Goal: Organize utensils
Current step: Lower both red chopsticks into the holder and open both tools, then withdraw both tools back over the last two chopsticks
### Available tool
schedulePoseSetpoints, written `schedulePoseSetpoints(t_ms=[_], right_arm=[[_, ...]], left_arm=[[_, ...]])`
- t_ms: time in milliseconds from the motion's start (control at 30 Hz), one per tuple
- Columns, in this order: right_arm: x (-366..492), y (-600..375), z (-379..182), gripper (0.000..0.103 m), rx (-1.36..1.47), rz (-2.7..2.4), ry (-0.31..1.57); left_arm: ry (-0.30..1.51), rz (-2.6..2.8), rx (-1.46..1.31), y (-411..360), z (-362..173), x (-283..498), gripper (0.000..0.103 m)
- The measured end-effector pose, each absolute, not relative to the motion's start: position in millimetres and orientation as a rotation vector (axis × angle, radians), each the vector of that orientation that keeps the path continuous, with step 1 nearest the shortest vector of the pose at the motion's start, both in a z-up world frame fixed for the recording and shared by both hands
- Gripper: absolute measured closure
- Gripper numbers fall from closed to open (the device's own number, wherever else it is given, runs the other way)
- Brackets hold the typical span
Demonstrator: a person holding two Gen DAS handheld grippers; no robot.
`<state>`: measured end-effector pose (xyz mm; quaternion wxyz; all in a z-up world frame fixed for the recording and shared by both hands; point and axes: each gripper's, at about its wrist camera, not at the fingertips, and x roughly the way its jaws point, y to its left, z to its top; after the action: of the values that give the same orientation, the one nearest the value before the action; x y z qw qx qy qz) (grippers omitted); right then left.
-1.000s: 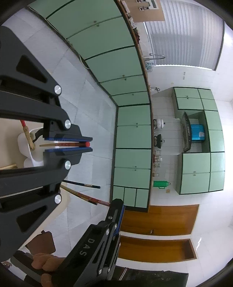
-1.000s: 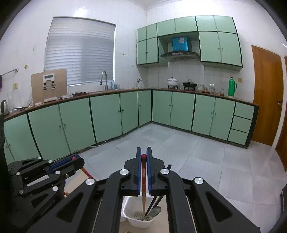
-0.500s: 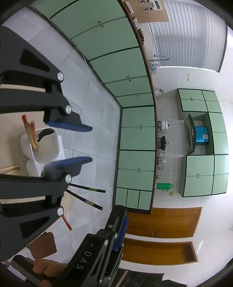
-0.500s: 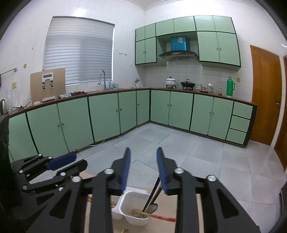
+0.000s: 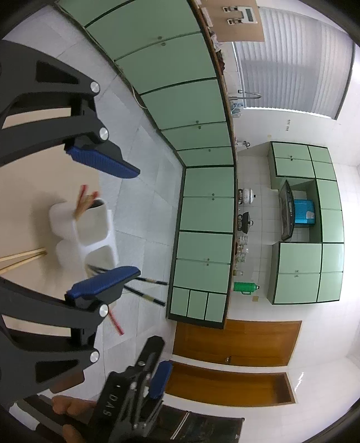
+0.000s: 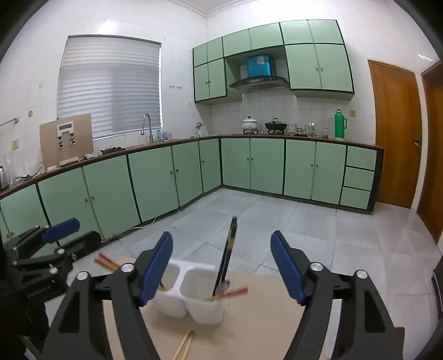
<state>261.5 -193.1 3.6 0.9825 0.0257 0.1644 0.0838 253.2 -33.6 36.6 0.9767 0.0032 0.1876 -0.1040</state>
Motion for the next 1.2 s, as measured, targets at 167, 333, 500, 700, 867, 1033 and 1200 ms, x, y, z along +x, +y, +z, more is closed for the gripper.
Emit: schedulePoseSetpoints(t_ms=[167, 333, 500, 700, 867, 1033, 1200], right_arm=[[230, -198, -20, 0.021, 0.077, 0.173, 0.36], [202, -203, -42, 0.017, 0.116, 0.177, 0.396], [179, -206, -64, 0.011, 0.141, 0.175, 0.441], [159, -197, -96, 0.006, 0.13, 0.165, 0.509], [150, -190, -125, 0.006, 0.122, 0.151, 0.582], [141, -182, -148, 0.006, 0.11, 0.146, 0.642], [134, -176, -170, 0.006, 0.101, 0.139, 0.692]], left_arm=[[0.392, -0.214, -0.005, -30, 21, 223, 0.032], [0.438, -0.22, -0.011, -25, -5, 191, 0.029], [0.495, -0.221, -0.005, -20, -33, 166, 0.026], [0.577, -0.204, -0.005, -14, -71, 146, 0.017], [0.643, -0.201, 0.006, -10, -100, 137, 0.016], [0.711, -0.185, 0.022, -6, -125, 132, 0.015], [0.758, -0.178, 0.025, -1, -145, 126, 0.015]])
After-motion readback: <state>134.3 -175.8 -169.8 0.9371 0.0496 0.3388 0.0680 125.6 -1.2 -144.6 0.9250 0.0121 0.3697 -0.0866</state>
